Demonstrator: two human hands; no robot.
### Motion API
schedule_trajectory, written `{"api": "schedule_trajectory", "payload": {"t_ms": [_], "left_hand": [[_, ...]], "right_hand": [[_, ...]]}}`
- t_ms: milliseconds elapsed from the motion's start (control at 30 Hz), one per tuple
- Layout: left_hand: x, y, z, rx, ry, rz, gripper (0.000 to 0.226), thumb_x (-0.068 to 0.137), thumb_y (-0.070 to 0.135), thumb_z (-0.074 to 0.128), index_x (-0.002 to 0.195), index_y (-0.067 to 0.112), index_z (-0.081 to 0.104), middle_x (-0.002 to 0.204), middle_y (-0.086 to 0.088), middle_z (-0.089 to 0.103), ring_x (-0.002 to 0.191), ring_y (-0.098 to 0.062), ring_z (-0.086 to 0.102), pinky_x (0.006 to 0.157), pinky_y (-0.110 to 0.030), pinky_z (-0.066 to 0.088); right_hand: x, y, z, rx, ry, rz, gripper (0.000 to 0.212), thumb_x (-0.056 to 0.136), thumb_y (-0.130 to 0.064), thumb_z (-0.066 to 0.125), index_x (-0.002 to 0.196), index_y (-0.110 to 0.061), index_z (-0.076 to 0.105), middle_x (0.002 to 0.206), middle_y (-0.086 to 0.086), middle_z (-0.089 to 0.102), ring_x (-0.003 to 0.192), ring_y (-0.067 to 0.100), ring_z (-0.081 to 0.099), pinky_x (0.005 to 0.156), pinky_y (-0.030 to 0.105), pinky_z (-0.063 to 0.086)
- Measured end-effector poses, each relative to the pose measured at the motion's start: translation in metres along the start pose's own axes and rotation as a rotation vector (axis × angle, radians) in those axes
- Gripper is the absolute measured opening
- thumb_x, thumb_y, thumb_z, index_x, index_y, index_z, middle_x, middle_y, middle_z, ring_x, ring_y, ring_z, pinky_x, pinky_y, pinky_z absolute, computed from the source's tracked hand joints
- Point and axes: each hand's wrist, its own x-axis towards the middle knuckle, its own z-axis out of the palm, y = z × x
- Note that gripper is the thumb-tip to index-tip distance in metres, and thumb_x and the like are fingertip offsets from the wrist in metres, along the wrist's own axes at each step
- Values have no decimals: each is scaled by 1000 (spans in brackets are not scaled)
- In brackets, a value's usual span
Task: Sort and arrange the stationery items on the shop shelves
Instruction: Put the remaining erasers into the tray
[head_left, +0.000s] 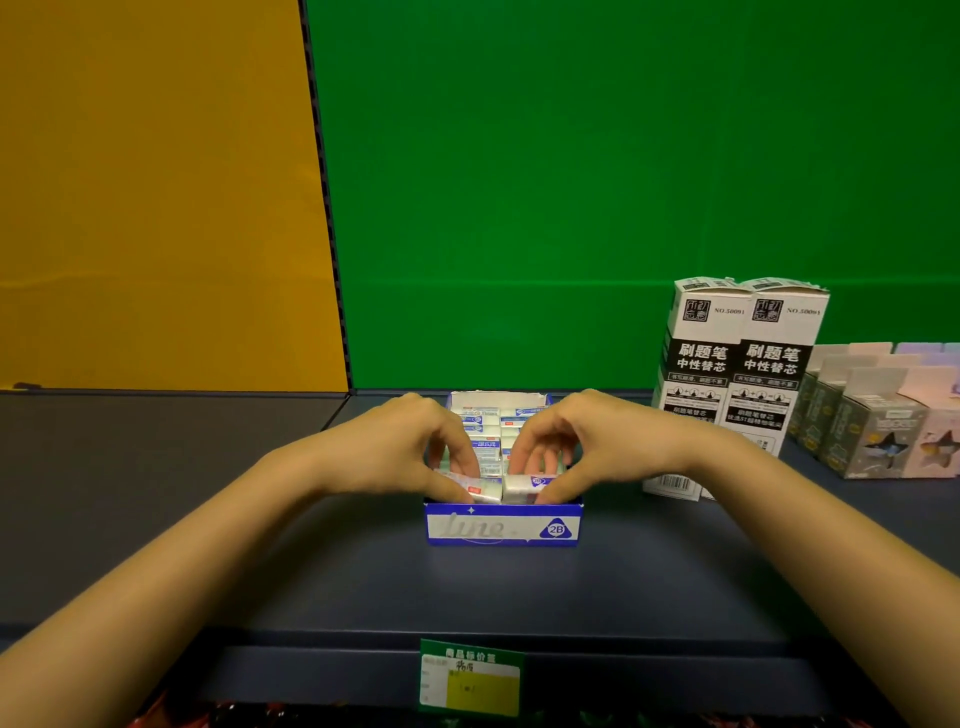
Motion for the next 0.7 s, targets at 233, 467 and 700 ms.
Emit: {"api": "schedule_trajectory", "payload": {"t_ms": [233, 467, 700], "left_hand": [[10, 2, -8, -73, -126, -28, 27, 73, 25, 75, 97, 13, 72, 97, -2, 73, 85, -16, 67, 69, -24, 55], [17, 2, -12, -108, -210, -47, 24, 74, 22, 74, 96, 15, 68, 90, 9, 68, 63, 2, 57, 52, -7, 42], [15, 2, -15, -184, -239, -52, 24, 77, 27, 71, 98, 16, 70, 93, 3, 70, 58, -1, 49, 51, -8, 37]], "right_hand": [[9, 5, -6, 96, -154, 24, 23, 75, -11, 74, 84, -21, 56, 80, -3, 60, 69, 9, 54, 66, 19, 47], [5, 7, -5, 132, -154, 7, 16, 80, -15, 70, 94, -15, 63, 77, -5, 60, 68, 7, 53, 64, 13, 46], [1, 9, -1, 112, -61, -6, 18, 77, -14, 73, 94, -14, 67, 75, -7, 61, 66, 6, 53, 63, 13, 46]]}}
